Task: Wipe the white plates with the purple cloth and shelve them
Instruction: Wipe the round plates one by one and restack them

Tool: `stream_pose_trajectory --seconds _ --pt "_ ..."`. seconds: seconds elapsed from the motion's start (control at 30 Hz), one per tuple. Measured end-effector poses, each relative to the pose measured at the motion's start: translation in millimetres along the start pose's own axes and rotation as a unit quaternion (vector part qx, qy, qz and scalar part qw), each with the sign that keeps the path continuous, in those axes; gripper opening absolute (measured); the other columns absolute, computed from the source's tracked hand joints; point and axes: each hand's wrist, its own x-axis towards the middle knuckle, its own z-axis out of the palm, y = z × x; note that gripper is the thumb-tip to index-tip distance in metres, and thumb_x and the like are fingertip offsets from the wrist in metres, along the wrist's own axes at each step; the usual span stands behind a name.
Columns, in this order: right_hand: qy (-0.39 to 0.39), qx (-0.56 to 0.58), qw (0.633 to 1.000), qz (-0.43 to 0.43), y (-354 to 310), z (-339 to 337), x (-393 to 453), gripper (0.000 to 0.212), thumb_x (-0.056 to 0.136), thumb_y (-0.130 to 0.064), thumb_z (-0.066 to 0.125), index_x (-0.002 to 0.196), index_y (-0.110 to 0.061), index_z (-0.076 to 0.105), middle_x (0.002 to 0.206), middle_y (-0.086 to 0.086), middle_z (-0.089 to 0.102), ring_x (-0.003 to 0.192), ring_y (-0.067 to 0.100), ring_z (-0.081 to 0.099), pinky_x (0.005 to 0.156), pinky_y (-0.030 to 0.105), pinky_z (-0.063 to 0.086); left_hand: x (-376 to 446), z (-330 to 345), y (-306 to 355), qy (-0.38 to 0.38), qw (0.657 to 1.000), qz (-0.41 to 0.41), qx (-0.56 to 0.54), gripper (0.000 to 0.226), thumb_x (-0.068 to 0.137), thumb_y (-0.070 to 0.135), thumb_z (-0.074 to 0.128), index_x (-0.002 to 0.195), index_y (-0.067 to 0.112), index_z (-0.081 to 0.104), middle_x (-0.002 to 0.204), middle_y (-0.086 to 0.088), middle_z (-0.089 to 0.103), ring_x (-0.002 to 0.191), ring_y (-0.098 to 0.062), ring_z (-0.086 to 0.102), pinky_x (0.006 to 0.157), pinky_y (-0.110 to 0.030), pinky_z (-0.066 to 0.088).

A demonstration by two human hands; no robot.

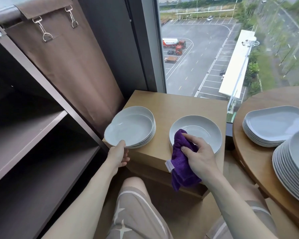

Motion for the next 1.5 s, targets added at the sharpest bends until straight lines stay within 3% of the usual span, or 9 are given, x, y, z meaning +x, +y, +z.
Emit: stream_pose_trajectory --seconds 0.17,0.33,0.53,0.67,0.8,0.93,1.13,1.3,1.5 --pt "-0.007 -0.009 1.0 0.01 3.7 3.7 -2.9 0.039 0.096 -0.005 0.066 0.126 -0.031 0.067 0.119 -0.006 0.06 0.106 -0.001 0.057 0.081 0.004 0.039 9.9 -1.5 1.9 -0.012 1.0 -0.006 0.0 0.023 0.092 0.033 0.049 0.079 0.014 0.052 0.063 0.0 0.046 0.056 -0.016 0.049 0.052 -0.026 0.042" --pt "-0.002 -0.019 1.0 0.014 4.8 1.5 -5.3 0.039 0.095 -0.005 0.067 0.125 -0.03 0.067 0.119 -0.006 0.06 0.109 0.008 0.058 0.084 0.006 0.039 24.4 0.9 6.9 -0.011 1.0 -0.016 -0.001 0.015 0.088 0.028 0.052 0.081 0.015 0.053 0.062 0.0 0.044 0.054 -0.015 0.047 0.05 -0.023 0.041" --pt "0.01 -0.03 0.999 0.026 4.5 -6.9 -6.5 0.039 0.096 -0.005 0.066 0.126 -0.03 0.067 0.117 -0.007 0.059 0.102 -0.004 0.055 0.078 0.0 0.037 42.5 7.2 10.0 0.013 0.999 0.002 0.03 0.014 0.091 0.025 0.057 0.086 0.013 0.059 0.065 0.0 0.051 0.056 -0.013 0.05 0.048 -0.022 0.041" --pt "0.01 -0.036 0.999 0.033 6.2 -8.1 -6.8 0.039 0.097 -0.007 0.065 0.13 -0.028 0.066 0.119 -0.006 0.059 0.104 0.005 0.056 0.08 0.005 0.038 51.9 9.7 6.5 0.051 0.998 0.011 0.038 0.027 0.092 0.035 0.065 0.096 0.009 0.065 0.073 -0.003 0.057 0.057 -0.014 0.052 0.046 -0.022 0.04" --pt "0.004 -0.042 0.998 0.04 8.4 -7.0 -6.8 0.039 0.098 -0.008 0.064 0.131 -0.029 0.065 0.12 -0.005 0.059 0.103 0.005 0.056 0.077 0.004 0.038 43.6 17.1 0.1 0.08 0.997 0.005 -0.002 0.064 0.093 0.069 0.055 0.094 0.006 0.065 0.075 -0.005 0.059 0.061 -0.017 0.053 0.047 -0.024 0.041" --pt "0.008 -0.044 0.998 0.044 12.7 -8.9 -6.5 0.038 0.097 -0.008 0.064 0.129 -0.029 0.066 0.12 -0.005 0.06 0.104 0.002 0.056 0.078 0.003 0.038 10.5 48.9 -17.4 -0.002 0.996 -0.006 -0.088 0.064 0.102 0.064 0.043 0.085 0.006 0.063 0.065 -0.004 0.051 0.056 -0.016 0.048 0.05 -0.027 0.039" --pt "0.031 -0.057 0.997 0.052 18.3 -26.9 -12.9 0.038 0.096 -0.007 0.065 0.127 -0.029 0.067 0.117 -0.007 0.059 0.1 -0.005 0.054 0.077 -0.003 0.036 -26.5 127.0 -17.4 -0.154 0.987 0.038 0.04 0.039 0.1 0.044 0.058 0.087 0.009 0.066 0.068 -0.003 0.061 0.057 -0.017 0.057 0.051 -0.025 0.045" --pt "0.055 -0.044 0.996 0.063 26.0 -46.8 -21.9 0.039 0.096 -0.007 0.066 0.127 -0.031 0.067 0.12 -0.006 0.061 0.11 0.005 0.058 0.088 0.014 0.043 -33.0 168.0 -14.5 -0.137 0.979 0.063 0.138 0.037 0.096 0.042 0.058 0.098 0.007 0.068 0.08 -0.006 0.068 0.065 -0.02 0.065 0.059 -0.029 0.052" --pt "0.054 -0.047 0.995 0.071 28.0 -55.3 -27.1 0.038 0.098 -0.011 0.065 0.129 -0.034 0.063 0.118 -0.008 0.058 0.109 0.01 0.057 0.096 0.031 0.049 -34.7 169.5 -8.5 -0.107 0.98 0.068 0.156 0.031 0.096 0.029 0.054 0.091 0.002 0.068 0.074 -0.009 0.066 0.063 -0.021 0.061 0.059 -0.029 0.052"
